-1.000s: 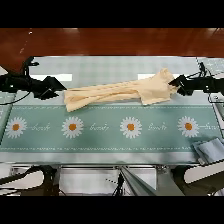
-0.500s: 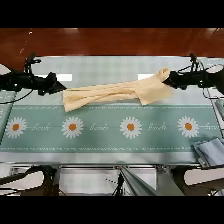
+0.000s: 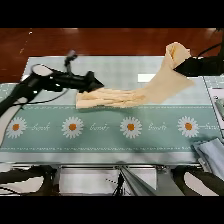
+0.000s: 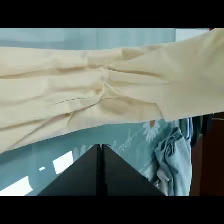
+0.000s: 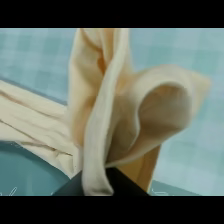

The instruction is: Fold the shirts.

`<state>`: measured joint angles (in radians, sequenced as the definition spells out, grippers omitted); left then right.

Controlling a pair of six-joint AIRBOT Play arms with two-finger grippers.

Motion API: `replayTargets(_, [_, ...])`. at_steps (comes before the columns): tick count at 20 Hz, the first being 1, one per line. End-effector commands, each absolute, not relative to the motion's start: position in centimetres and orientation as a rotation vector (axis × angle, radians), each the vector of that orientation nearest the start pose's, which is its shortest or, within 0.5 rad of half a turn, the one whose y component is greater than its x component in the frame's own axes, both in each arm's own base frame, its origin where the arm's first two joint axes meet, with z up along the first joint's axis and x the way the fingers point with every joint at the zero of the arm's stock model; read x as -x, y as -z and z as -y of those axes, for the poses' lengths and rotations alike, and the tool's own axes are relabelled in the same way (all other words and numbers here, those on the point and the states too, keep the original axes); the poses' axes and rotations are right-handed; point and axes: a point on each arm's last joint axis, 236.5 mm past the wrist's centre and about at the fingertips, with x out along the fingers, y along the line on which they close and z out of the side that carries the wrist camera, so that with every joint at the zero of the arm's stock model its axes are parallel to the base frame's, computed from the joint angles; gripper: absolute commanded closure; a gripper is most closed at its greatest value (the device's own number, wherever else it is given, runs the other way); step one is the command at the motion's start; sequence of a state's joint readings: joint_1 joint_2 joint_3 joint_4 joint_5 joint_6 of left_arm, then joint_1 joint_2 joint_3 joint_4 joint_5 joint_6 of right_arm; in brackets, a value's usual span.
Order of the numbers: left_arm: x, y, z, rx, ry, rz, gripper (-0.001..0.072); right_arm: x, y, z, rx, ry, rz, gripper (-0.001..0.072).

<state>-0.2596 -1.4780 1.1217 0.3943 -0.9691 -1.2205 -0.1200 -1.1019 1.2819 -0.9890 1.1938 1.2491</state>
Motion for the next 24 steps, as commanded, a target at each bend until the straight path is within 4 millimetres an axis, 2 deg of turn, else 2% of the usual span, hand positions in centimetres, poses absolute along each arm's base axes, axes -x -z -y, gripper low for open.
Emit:
replayTargets(1, [-35.2,-1.4,37.0,0.802,0.861,-1.250,0.0686,-35.2,-18.8,-9.0,-0.153,-0.395,-0.868,0.0693])
replayTargets(3, [-33.3,0.0,40.1,0.811,0.901,-1.279,0.0686,-33.2,-19.8,-10.5,-0.122,-0.415,-0.865,0.0693])
replayTargets(5, [-32.3,1.4,41.9,0.828,0.891,-1.303,0.0686,-31.4,-20.5,-11.5,-0.101,-0.414,-0.866,0.0693])
replayTargets(7, [-30.5,2.4,43.3,0.819,0.910,-1.352,0.0686,-30.3,-21.2,-11.8,-0.081,-0.395,-0.847,0.0693])
replayTargets(10, [-26.9,3.9,45.7,0.808,0.947,-1.436,0.0687,-29.7,-21.8,-11.6,-0.083,-0.364,-0.833,0.0693])
replayTargets(11, [-26.5,4.1,46.2,0.818,0.950,-1.439,0.0687,-29.7,-21.8,-11.5,-0.090,-0.360,-0.835,0.0693])
replayTargets(12, [-27.1,4.1,46.2,0.822,0.943,-1.417,0.0687,-29.7,-21.8,-11.5,-0.089,-0.359,-0.835,0.0693])
replayTargets(14, [-30.3,3.1,44.6,0.853,0.893,-1.343,0.0690,-29.7,-21.7,-11.7,-0.081,-0.366,-0.835,0.0694])
replayTargets(15, [-32.8,1.8,42.9,0.869,0.873,-1.278,0.0689,-29.7,-21.5,-12.2,-0.040,-0.384,-0.836,0.0693])
replayTargets(17, [-37.7,-2.1,38.2,0.879,0.839,-1.127,0.0690,-30.3,-20.3,-13.7,0.042,-0.405,-0.848,0.0693])
replayTargets(19, [-42.0,-6.9,31.7,0.858,0.777,-0.958,0.0690,-32.5,-19.1,-15.8,0.080,-0.399,-0.828,0.0693])
replayTargets(20, [-43.7,-9.7,27.8,0.852,0.733,-0.869,0.0689,-34.1,-18.6,-17.1,0.072,-0.400,-0.805,0.0693])
replayTargets(22, [-45.5,-15.4,19.9,0.825,0.639,-0.693,0.0690,-37.5,-16.7,-21.0,0.025,-0.446,-0.771,0.0693])
replayTargets(24, [-45.2,-20.4,12.9,0.803,0.553,-0.548,0.0689,-39.6,-13.6,-25.2,-0.049,-0.506,-0.788,0.0693])
